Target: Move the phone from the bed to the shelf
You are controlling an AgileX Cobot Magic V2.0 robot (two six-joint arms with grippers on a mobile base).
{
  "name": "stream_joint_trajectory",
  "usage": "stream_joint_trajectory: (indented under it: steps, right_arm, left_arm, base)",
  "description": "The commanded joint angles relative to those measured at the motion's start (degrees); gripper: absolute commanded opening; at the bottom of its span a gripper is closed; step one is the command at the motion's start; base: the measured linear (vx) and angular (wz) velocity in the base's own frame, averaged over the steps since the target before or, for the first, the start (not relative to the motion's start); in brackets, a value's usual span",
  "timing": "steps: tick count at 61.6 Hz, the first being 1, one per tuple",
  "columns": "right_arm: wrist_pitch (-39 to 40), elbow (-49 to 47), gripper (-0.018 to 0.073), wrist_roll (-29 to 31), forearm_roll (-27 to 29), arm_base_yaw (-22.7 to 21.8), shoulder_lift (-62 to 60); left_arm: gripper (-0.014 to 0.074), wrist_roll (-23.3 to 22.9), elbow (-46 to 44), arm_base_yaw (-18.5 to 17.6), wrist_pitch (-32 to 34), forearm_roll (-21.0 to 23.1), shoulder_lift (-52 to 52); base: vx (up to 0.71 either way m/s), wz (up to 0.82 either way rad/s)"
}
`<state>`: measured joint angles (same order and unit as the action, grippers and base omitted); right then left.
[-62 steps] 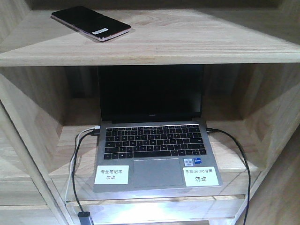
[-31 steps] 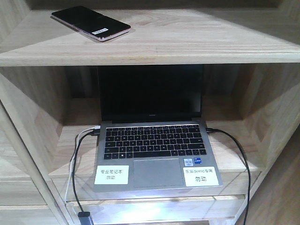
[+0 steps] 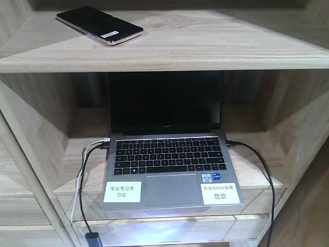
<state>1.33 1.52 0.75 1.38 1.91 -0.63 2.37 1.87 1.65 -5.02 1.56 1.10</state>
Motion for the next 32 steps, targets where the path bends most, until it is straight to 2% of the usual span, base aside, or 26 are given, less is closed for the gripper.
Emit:
stream_joint_trajectory:
  steps: [1, 32]
  right_arm:
    - [4.8, 0.6, -0.0005, 0.6, -0.7, -0.2, -0.7]
    - [4.8, 0.6, -0.0005, 0.6, -0.7, -0.2, -0.7]
  left_arm:
    - [0.0001, -0.5, -1.4, -0.2, 4.1, 0.6, 0.3]
    - [0.0001, -0.5, -1.4, -0.2, 4.1, 0.6, 0.3]
  base:
    - [0.0, 0.0]
    - [0.0, 0.0]
